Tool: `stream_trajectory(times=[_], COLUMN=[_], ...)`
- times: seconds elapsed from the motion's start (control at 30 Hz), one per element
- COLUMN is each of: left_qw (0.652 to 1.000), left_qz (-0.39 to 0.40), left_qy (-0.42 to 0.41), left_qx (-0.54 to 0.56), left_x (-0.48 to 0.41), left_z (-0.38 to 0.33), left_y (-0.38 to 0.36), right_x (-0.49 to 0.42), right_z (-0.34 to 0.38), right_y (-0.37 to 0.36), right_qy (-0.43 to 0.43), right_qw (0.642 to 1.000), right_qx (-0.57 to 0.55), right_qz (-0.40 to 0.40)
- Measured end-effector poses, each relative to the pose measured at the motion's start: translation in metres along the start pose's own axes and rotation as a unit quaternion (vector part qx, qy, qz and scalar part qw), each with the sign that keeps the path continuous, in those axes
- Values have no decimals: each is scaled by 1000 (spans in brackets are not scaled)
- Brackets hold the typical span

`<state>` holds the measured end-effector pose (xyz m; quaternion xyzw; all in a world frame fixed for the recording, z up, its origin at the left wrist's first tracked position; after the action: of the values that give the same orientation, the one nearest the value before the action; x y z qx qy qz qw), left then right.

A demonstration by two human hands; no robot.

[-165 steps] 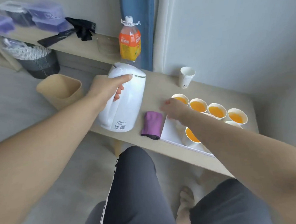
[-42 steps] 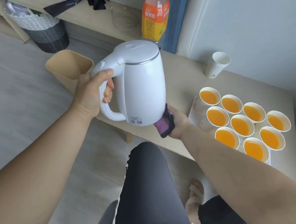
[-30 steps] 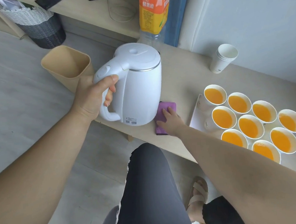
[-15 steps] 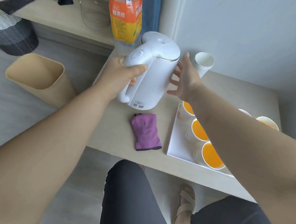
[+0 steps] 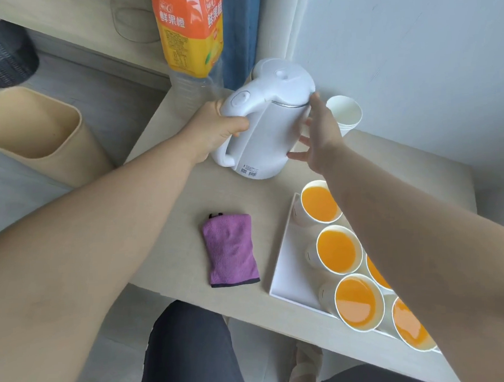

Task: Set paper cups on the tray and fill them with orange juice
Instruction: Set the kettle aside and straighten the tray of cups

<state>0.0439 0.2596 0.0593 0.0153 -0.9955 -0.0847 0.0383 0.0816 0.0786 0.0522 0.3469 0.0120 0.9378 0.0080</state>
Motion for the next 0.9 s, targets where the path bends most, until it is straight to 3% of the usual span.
stream_trajectory(times=[0.23, 0.33, 0.43, 0.6, 0.9], left_qw=[998, 985, 952, 933, 930], left_qz=[-8, -147, -281, -315, -258], left_qy=[15, 27, -47, -71, -54], left_qx=[-64, -88, -109, -159, -255], left_x=[-34, -34, -18, -23, -59], left_z=[7, 10, 7, 10, -4], left_y=[0, -3, -13, -10, -3], right_x=[-20, -21, -22, -26, -34], right_z=[8, 14, 19, 24, 37], right_y=[-1, -4, -8, -10, -5], right_qy=[13, 49, 65, 49, 32], right_qw=[999, 998, 996, 996, 994], right_qx=[21, 23, 44, 59, 72], right_qz=[-29, -37, -39, -38, -71])
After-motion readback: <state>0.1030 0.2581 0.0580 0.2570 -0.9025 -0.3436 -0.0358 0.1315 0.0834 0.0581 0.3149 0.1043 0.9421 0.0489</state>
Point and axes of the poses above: each hand's wrist, its own x-axis away from the middle knuckle, its own y-axis out of the back of the hand, z = x × y, the point moved 3 cm from there along -x, towards the middle knuckle, and after that the axes turned 9 degrees about -y, right-handed, at the moved point
